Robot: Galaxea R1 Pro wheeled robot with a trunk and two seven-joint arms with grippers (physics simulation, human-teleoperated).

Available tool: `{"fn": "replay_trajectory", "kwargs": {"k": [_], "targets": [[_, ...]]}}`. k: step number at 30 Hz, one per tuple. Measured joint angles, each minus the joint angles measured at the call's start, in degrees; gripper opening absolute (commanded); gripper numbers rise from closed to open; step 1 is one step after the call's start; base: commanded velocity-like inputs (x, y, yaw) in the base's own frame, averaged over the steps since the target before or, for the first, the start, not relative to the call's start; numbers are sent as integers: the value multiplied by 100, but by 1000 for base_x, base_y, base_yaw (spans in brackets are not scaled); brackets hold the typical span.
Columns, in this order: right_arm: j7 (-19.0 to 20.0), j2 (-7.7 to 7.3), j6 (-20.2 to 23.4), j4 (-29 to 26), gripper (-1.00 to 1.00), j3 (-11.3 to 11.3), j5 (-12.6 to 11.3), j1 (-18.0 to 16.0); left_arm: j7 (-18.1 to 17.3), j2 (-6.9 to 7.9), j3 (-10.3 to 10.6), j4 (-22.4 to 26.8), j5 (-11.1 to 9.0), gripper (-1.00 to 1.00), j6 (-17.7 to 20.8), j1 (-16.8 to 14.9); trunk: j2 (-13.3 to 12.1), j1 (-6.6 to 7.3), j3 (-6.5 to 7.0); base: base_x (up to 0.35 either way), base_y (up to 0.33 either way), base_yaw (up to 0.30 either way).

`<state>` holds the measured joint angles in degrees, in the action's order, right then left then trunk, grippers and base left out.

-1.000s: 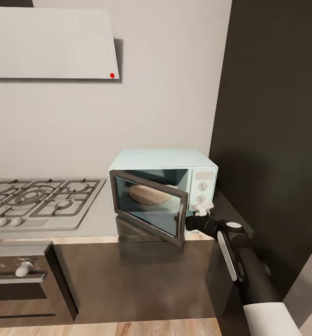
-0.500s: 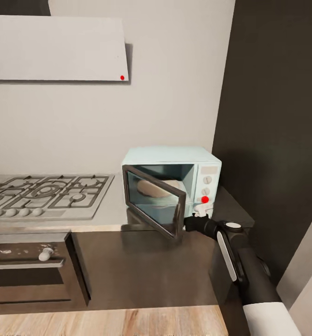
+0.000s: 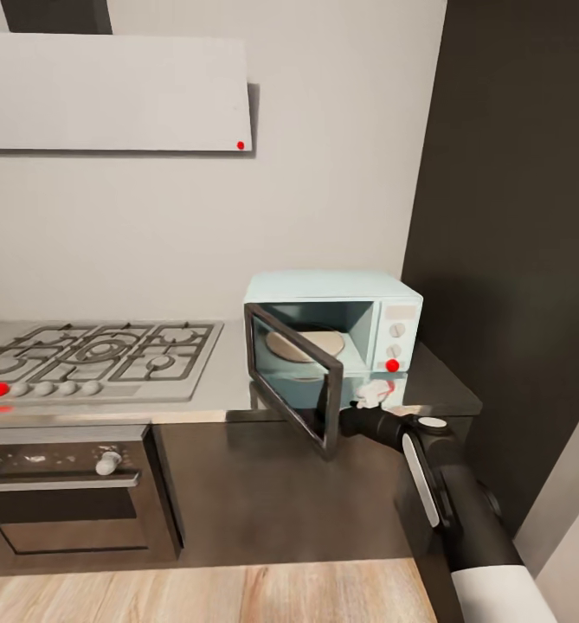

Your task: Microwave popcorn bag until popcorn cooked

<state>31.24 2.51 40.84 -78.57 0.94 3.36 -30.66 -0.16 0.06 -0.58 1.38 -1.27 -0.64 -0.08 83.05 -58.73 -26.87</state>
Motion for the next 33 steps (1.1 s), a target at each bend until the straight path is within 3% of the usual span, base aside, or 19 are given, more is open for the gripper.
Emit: {"fn": "replay_trajectory", "kwargs": {"k": [9,25,31,33], "targets": [[-9,-1,9,-18,100,8,1,3,0,-13,-2,0,0,100,0,0,0,0,0,0,84,0],[12,-70,-16,-89,100,-2,29,3,2,-16,-11,0,0,100,-8,0,0,-2,0,-67,254,0],[878,-103,-32,-108,100,-3,100,2,1,-14,-10,1,0,100,-8,1,0,-2,0,-210,203,0],[1012,-108,-69,-103,100,-147,201,3,0,-14,-9,1,0,100,-8,1,0,-2,0,-127,119,0]]}}
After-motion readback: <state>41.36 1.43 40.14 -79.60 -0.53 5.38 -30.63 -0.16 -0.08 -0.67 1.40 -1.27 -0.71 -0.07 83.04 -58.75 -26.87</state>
